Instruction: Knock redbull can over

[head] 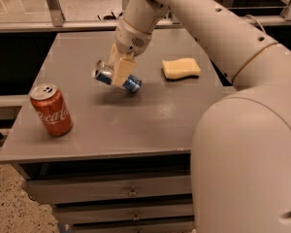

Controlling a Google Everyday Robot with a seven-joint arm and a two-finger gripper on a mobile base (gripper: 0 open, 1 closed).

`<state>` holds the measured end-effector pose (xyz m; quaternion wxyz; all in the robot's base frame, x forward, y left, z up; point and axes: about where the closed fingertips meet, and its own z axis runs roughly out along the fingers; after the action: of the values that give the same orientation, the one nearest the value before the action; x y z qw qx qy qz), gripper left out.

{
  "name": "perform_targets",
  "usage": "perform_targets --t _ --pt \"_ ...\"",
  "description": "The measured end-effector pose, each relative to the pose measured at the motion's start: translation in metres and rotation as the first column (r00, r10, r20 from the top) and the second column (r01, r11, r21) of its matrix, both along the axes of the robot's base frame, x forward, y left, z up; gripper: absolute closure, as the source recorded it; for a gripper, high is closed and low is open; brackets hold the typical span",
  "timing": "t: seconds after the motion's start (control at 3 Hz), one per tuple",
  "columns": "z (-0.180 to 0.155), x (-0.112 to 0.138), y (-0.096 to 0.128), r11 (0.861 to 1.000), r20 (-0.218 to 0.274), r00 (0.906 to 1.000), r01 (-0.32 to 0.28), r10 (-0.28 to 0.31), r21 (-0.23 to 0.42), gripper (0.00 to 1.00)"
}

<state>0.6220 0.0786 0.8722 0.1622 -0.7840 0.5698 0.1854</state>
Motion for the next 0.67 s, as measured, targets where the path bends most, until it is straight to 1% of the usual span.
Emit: perform_targets --t 0.33,0.67 --pt "-0.009 -0.004 0.016 1.0 -0.002 0.9998 -0.02 0.02 -0.007 0.36" --pt "-0.019 -0.009 0.026 0.999 -0.008 0.9992 -0.039 0.038 -0.024 0.12"
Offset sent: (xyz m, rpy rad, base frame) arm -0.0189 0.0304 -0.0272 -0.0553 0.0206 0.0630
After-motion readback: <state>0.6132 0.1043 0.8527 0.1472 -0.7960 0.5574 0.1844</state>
